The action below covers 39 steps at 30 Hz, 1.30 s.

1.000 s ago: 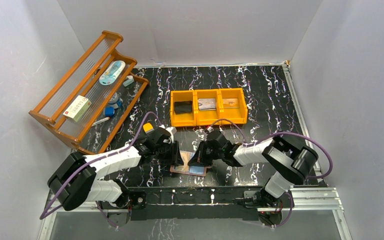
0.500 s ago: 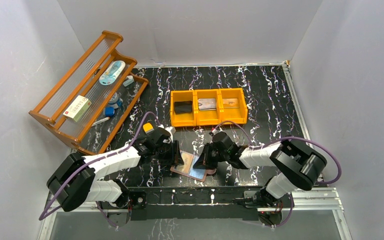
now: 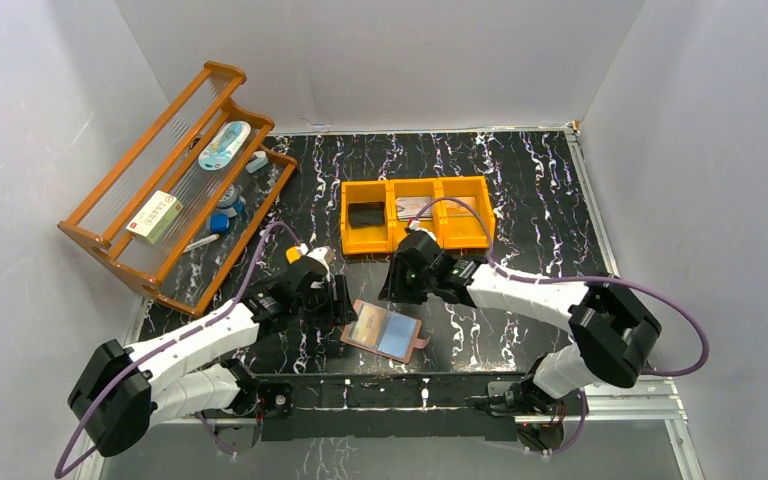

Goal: Take the credit cards out of the card holder

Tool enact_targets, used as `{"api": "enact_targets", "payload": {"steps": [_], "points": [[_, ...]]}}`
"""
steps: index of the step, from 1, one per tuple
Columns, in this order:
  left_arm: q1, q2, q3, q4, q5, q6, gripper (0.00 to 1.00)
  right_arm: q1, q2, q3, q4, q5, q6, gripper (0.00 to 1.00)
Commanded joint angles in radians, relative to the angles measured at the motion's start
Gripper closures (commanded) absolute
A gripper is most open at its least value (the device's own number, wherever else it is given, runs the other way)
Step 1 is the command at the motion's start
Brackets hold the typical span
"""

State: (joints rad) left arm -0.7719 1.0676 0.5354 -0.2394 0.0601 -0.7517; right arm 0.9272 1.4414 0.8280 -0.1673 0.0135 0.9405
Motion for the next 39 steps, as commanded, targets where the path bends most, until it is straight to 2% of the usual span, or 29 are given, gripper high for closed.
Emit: {"api": "enact_targets", "payload": {"steps": [1, 9, 23, 28, 31, 39], "points": [[0.018, -0.052, 0.020, -0.091, -0.105, -0.011, 0.40, 0.055, 0.063, 0.074, -0.168, 0.130, -0.002, 0.57], [0.041, -0.062, 0.015, -0.106, -0.107, -0.010, 0.39, 0.136, 0.153, 0.143, -0.239, 0.224, 0.050, 0.62], [0.045, -0.059, 0.024, -0.066, -0.067, -0.013, 0.39, 0.190, 0.169, 0.178, -0.249, 0.236, 0.072, 0.60], [0.045, -0.057, 0.017, -0.059, -0.056, -0.011, 0.39, 0.193, 0.228, 0.178, -0.263, 0.223, 0.073, 0.60], [0.046, -0.056, 0.019, -0.061, -0.046, -0.003, 0.39, 0.197, 0.251, 0.158, -0.279, 0.239, 0.084, 0.66], [0.045, -0.050, 0.024, -0.054, -0.023, 0.010, 0.39, 0.197, 0.277, 0.097, -0.268, 0.245, 0.091, 0.71]]}}
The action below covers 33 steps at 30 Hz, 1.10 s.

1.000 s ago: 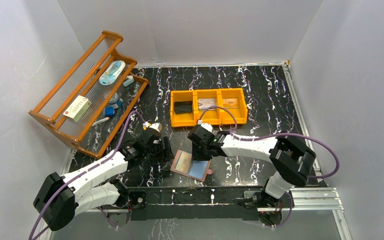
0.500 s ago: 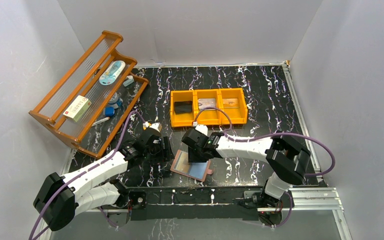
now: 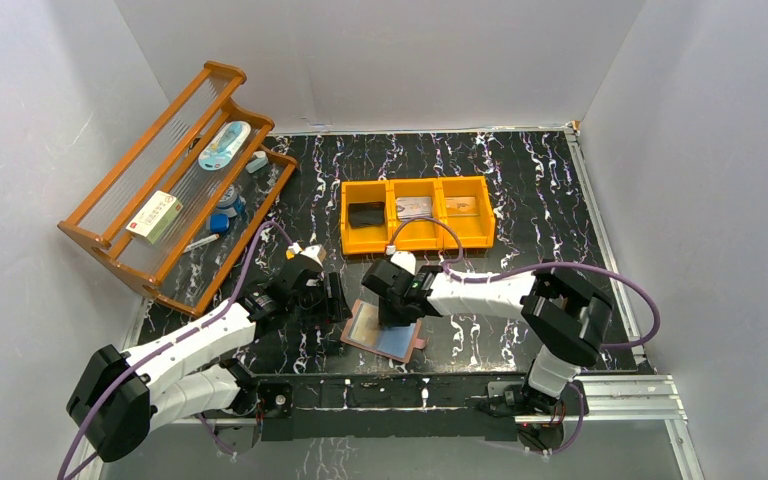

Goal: Take the credit cards out of the card holder

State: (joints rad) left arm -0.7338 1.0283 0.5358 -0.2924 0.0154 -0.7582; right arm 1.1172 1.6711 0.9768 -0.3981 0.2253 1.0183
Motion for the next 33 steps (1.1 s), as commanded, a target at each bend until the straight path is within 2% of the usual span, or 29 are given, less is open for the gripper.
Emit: {"api": "enact_targets", "payload": {"steps": [1, 6, 16, 22, 33], "points": [[0.006, -0.007, 0.023, 0.000, 0.025, 0.017, 0.39, 0.007, 0.045, -0.062, -0.028, 0.029, 0.014, 0.73], [0.007, 0.009, 0.022, 0.019, 0.053, 0.017, 0.39, 0.006, 0.025, -0.127, 0.037, 0.001, 0.020, 0.79], [0.007, 0.067, 0.015, 0.154, 0.261, 0.065, 0.39, 0.003, 0.045, -0.157, 0.098, -0.041, 0.028, 0.79], [0.007, 0.118, 0.009, 0.138, 0.238, 0.058, 0.39, -0.002, 0.036, -0.191, 0.124, -0.055, 0.034, 0.79], [0.006, 0.143, -0.033, 0.233, 0.320, 0.036, 0.42, -0.005, 0.038, -0.213, 0.139, -0.065, 0.045, 0.79]]}}
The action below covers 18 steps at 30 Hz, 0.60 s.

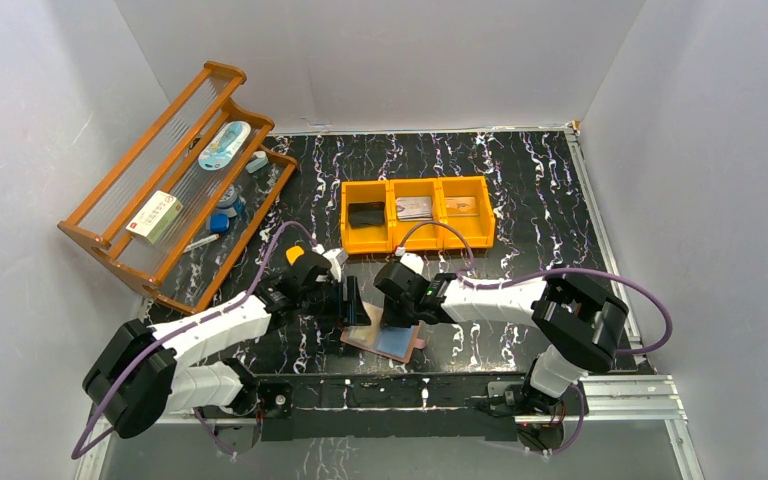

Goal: Take the credit cards out of the card holder

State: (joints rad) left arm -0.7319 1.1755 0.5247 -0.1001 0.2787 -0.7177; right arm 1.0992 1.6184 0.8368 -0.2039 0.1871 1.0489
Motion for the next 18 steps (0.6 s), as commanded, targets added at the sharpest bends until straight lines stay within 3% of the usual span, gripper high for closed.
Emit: {"api": "enact_targets", "payload": {"steps": [1, 18], "points": [[0.005, -0.003, -0.025, 0.045, 0.062, -0.006, 0.42, 0.013, 0.090, -0.073, -0.055, -0.027, 0.015, 0.79], [0.005, -0.015, -0.001, -0.016, 0.003, 0.002, 0.39, 0.008, 0.090, -0.086, -0.049, -0.032, 0.019, 0.80]]}}
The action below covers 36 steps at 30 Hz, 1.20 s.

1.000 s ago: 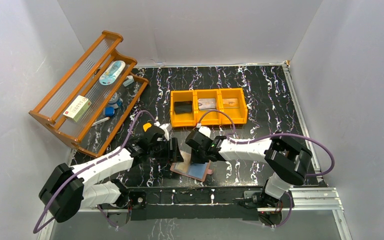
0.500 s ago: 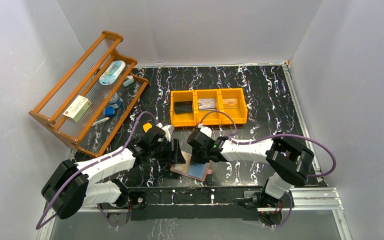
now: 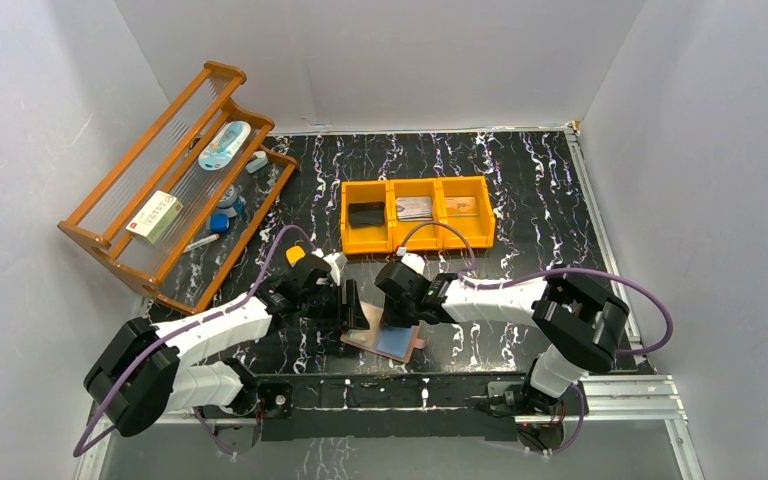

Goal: Take the credit cards out of the card holder

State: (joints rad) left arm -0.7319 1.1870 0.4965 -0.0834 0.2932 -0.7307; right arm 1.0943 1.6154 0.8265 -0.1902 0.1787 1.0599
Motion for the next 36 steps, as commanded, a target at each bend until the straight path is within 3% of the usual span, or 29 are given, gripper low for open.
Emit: {"api": "enact_targets", "payload": {"steps": [1, 25, 36], "points": [[0.005, -0.023, 0.029, -0.032, 0.000, 0.017, 0.39, 0.013, 0.093, -0.078, -0.062, -0.025, 0.008, 0.80], [0.003, 0.017, 0.052, 0.037, 0.152, 0.038, 0.49, 0.009, 0.097, -0.085, -0.048, -0.032, 0.020, 0.80], [-0.006, 0.061, 0.087, 0.061, 0.241, 0.077, 0.52, -0.003, 0.009, -0.070, 0.014, -0.071, 0.004, 0.69]]}}
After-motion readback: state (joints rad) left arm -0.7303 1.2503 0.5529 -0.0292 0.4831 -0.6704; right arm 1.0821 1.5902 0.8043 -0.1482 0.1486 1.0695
